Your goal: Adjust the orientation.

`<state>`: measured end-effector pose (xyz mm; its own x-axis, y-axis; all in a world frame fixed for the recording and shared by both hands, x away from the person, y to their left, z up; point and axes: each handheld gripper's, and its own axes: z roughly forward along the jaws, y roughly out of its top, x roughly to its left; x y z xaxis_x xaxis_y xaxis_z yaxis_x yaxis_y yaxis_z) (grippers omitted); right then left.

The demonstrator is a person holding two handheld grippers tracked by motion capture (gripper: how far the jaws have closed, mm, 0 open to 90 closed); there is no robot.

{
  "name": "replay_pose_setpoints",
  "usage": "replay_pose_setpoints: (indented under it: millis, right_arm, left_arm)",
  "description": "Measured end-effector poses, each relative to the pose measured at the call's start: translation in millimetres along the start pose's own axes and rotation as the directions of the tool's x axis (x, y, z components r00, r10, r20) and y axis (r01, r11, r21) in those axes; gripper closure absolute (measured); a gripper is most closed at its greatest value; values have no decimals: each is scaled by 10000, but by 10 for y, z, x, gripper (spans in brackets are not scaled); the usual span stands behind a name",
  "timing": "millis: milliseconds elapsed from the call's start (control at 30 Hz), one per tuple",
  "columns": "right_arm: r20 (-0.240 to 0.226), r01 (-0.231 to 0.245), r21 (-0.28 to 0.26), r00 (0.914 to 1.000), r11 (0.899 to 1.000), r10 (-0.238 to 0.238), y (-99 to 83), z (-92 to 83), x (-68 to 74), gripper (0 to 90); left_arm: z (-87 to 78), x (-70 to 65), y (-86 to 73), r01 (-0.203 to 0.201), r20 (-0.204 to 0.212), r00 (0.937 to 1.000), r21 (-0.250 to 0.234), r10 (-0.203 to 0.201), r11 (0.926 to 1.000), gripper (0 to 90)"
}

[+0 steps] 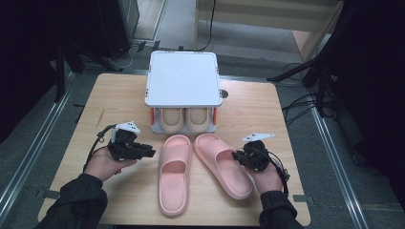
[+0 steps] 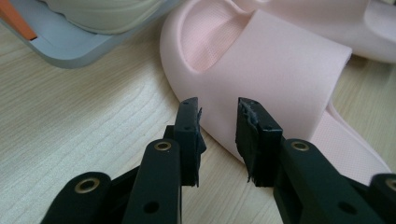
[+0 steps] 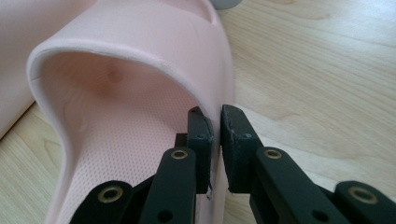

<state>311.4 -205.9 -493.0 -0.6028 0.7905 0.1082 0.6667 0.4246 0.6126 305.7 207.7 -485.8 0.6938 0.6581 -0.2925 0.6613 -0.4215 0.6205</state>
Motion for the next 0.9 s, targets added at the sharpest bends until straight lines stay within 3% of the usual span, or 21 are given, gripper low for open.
replay_pose_setpoints:
  millis: [400,500,567,700,733,767,800,900]
  right_arm:
    - [-242,5,94,9997,10000,-3,-20,31,119,805]
    - [-495,-68,204,9987,9998,79,-38,30,160,762]
    - [-860,-143,151,9962,9998,156,-56,17,172,688]
    - [-1086,-95,-65,9940,9999,87,-81,-57,182,660]
    - [-1142,-93,-136,9934,9999,77,-84,-85,182,666]
    - [-1469,-77,-390,9892,9992,19,-93,-179,175,785]
    - [-1556,-63,-429,9878,9991,-4,-96,-208,172,833]
    - [-1513,-179,-406,9884,9990,116,-100,-254,112,892]
  left_arm:
    - [31,-22,0,-154,27,9999,124,153,9998,681]
    - [24,-30,1,-211,-43,9998,45,211,9998,676]
    - [2,-38,4,-329,-80,9994,-187,328,9993,675]
    - [-21,-38,7,-292,-125,9995,-317,288,9991,682]
    - [-19,-38,4,-253,-133,9996,-308,249,9992,682]
    - [-14,-37,2,-215,-145,9997,-195,212,9996,695]
    - [-7,-36,-1,-234,-107,9997,-162,233,9996,699]
    - [18,-30,-9,-314,-177,9994,-136,312,9994,708]
